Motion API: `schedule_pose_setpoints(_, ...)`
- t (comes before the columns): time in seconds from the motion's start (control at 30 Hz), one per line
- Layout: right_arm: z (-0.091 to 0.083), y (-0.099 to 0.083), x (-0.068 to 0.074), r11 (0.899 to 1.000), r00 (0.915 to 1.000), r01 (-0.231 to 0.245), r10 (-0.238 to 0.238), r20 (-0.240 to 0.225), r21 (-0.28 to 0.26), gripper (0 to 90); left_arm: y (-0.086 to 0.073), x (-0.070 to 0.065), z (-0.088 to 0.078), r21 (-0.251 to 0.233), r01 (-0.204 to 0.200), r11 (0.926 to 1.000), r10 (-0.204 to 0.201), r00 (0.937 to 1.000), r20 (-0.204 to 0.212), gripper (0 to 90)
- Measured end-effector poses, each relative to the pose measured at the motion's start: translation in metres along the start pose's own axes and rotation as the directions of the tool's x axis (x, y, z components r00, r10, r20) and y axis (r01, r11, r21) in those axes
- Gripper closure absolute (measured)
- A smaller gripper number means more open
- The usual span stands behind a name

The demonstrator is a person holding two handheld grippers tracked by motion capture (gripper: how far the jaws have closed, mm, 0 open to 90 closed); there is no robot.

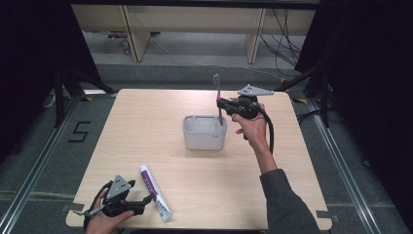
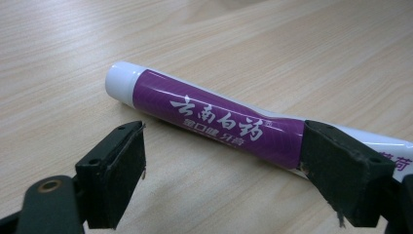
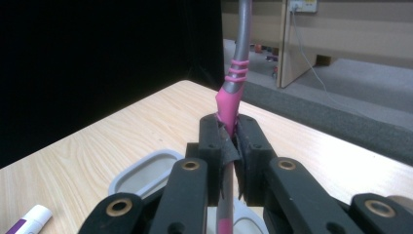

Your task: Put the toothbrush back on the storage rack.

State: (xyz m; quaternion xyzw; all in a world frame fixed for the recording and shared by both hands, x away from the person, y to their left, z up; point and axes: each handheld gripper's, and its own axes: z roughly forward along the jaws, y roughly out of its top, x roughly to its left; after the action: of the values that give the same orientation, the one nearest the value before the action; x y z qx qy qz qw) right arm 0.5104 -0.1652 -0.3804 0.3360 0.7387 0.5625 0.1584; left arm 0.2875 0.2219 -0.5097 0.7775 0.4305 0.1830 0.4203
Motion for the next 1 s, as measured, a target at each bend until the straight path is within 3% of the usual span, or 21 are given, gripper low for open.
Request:
schedule_pose_setpoints(0.03,0.001,-0.002,-0.001,1.000,1.0000,-0.001,0.001,0.004,0.001,83.1,0.000,0.000,0.000,0.001,-0.001,1.0000,0.001,1.0000,0.001,16.5)
schedule_pose_setpoints(0.07,0.003,-0.005,-0.004,1.000,0.9999,0.004,-0.004,0.014,0.003,83.1,0.001,0.002,-0.002,0.026,-0.032,0.9992,0.032,0.9995,-0.001,16.5)
schedule_pose_setpoints(0.1,0.003,-0.005,-0.004,1.000,0.9999,0.004,-0.004,0.014,0.003,83.1,0.001,0.002,-0.002,0.026,-0.032,0.9992,0.032,0.9995,-0.001,16.5)
schedule_pose_setpoints(0.13,0.003,-0.006,-0.003,1.000,0.9996,-0.029,0.029,0.007,0.010,83.1,0.001,0.002,-0.001,0.026,-0.024,0.9994,0.024,0.9997,-0.004,16.5)
schedule_pose_setpoints(0.23,0.007,-0.011,-0.006,1.000,0.9994,-0.031,0.031,0.013,0.004,83.0,0.000,0.000,0.000,0.002,-0.001,1.0000,0.001,1.0000,0.000,16.5)
schedule_pose_setpoints(0.27,0.008,-0.012,-0.007,1.000,0.9998,-0.016,0.016,0.009,0.005,83.0,0.000,0.000,0.000,0.001,-0.004,1.0000,0.004,1.0000,-0.001,16.6)
schedule_pose_setpoints(0.3,0.008,-0.013,-0.007,0.999,0.9996,-0.027,0.027,0.011,0.019,83.1,0.001,0.002,-0.002,0.030,-0.029,0.9991,0.029,0.9996,-0.002,16.5)
schedule_pose_setpoints(0.33,0.010,-0.017,-0.008,1.000,0.9994,-0.027,0.026,0.021,0.016,83.0,0.000,0.000,0.000,0.008,-0.008,0.9999,0.008,1.0000,-0.001,16.6)
schedule_pose_setpoints(0.4,0.011,-0.019,-0.009,1.000,0.9994,-0.028,0.028,0.021,0.011,83.0,0.000,0.000,-0.001,0.011,-0.008,0.9999,0.008,1.0000,-0.002,16.5)
schedule_pose_setpoints(0.43,0.011,-0.022,-0.010,0.999,0.9985,-0.047,0.046,0.029,0.023,83.0,0.000,0.002,-0.002,0.027,-0.030,0.9992,0.030,0.9996,-0.002,16.5)
schedule_pose_setpoints(0.5,0.013,-0.024,-0.012,0.999,0.9988,-0.040,0.040,0.027,0.020,83.0,0.000,0.000,0.000,0.010,-0.009,0.9999,0.009,1.0000,-0.002,16.5)
schedule_pose_setpoints(0.57,0.013,-0.025,-0.012,0.999,0.9987,-0.042,0.041,0.029,0.028,83.0,0.000,0.000,0.000,0.009,-0.009,0.9999,0.009,1.0000,-0.001,16.5)
schedule_pose_setpoints(0.6,0.014,-0.027,-0.013,0.998,0.9983,-0.053,0.052,0.026,0.029,83.0,0.000,0.002,-0.001,0.027,-0.029,0.9992,0.029,0.9996,-0.001,16.5)
schedule_pose_setpoints(0.7,0.015,-0.030,-0.014,0.998,0.9988,-0.046,0.046,0.019,0.030,83.0,0.000,0.000,0.000,0.013,-0.011,0.9999,0.011,0.9999,-0.005,16.5)
schedule_pose_setpoints(0.73,0.015,-0.031,-0.012,0.996,0.9969,-0.075,0.074,0.028,0.050,83.0,0.000,0.000,0.000,0.010,-0.009,0.9999,0.009,1.0000,-0.001,16.5)
schedule_pose_setpoints(0.9,0.017,-0.037,-0.017,0.998,0.9981,-0.048,0.047,0.039,0.046,83.0,-0.001,0.000,0.000,0.013,-0.009,0.9999,0.009,1.0000,-0.005,16.6)
schedule_pose_setpoints(0.93,0.017,-0.038,-0.016,0.996,0.9969,-0.074,0.073,0.030,0.050,82.9,-0.001,-0.002,0.001,0.004,-0.002,1.0000,0.002,1.0000,-0.002,16.5)
schedule_pose_setpoints(1.0,0.018,-0.038,-0.016,0.996,0.9969,-0.073,0.072,0.032,0.047,82.9,0.000,-0.001,0.000,0.010,-0.010,0.9999,0.010,0.9999,-0.002,16.5)
